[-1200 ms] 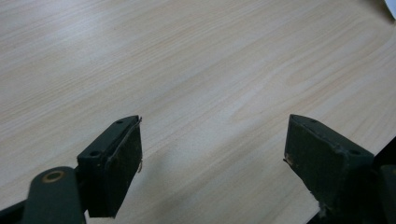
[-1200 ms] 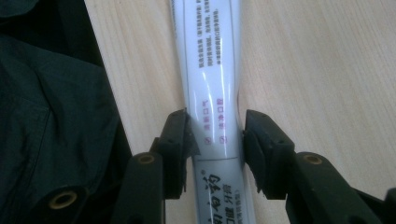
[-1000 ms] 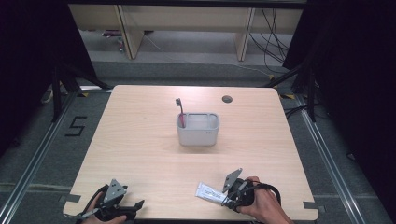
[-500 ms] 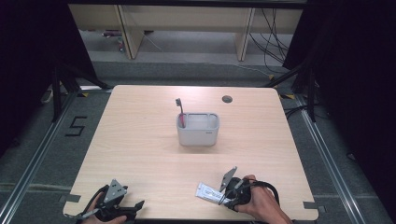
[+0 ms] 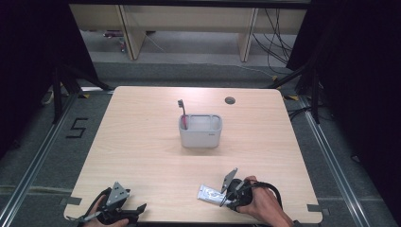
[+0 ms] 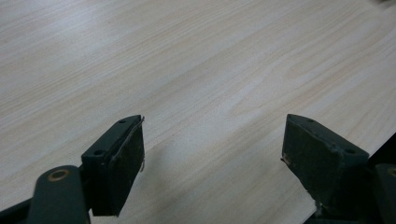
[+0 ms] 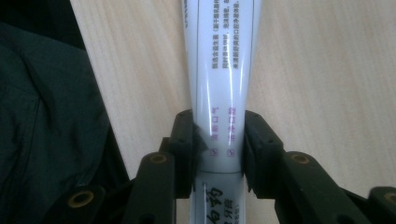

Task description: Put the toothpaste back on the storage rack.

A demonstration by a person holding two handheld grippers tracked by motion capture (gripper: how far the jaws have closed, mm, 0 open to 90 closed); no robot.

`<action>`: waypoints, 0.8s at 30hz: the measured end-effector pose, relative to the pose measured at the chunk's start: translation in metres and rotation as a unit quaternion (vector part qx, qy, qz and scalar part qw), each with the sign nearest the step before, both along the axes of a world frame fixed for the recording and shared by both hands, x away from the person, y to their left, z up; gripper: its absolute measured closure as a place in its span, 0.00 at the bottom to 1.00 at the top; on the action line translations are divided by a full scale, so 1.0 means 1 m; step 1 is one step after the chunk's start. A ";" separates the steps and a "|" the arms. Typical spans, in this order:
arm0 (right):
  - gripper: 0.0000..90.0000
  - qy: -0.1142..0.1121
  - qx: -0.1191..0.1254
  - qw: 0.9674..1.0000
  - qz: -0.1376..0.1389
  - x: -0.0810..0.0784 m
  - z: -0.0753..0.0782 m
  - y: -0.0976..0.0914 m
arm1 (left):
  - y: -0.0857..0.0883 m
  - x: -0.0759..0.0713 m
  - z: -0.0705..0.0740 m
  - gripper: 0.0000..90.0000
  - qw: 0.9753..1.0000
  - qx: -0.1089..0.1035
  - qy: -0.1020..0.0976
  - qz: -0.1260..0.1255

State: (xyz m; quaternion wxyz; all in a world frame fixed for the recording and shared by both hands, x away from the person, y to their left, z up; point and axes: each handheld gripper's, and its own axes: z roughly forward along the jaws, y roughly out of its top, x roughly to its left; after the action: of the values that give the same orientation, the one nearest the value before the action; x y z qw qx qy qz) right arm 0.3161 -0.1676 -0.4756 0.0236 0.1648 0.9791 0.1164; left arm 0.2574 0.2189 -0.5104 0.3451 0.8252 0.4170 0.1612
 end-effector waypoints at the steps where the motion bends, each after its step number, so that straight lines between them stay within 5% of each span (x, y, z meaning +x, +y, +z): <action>1: 0.78 -0.001 -0.001 1.000 -0.002 -0.001 0.000 0.000 | 0.000 0.000 0.000 0.23 1.000 0.003 0.000 0.001; 5: 0.79 -0.004 -0.001 1.000 -0.012 -0.001 0.003 -0.001 | 0.001 0.000 0.001 0.23 1.000 -0.004 -0.002 0.002; 15: 0.80 -0.032 0.089 0.995 -0.014 0.004 0.024 -0.012 | 0.002 0.000 0.001 0.23 1.000 -0.005 -0.006 0.007; 24: 0.81 -0.071 0.187 0.979 -0.048 0.017 0.052 -0.027 | 0.002 0.001 0.000 0.23 1.000 -0.006 -0.004 0.011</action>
State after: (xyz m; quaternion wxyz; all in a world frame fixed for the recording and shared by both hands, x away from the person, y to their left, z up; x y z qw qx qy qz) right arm 0.3327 -0.1943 -0.4241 0.0670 0.2042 0.9268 0.3079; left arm 0.2589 0.2211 -0.5105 0.3499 0.8181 0.4255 0.1653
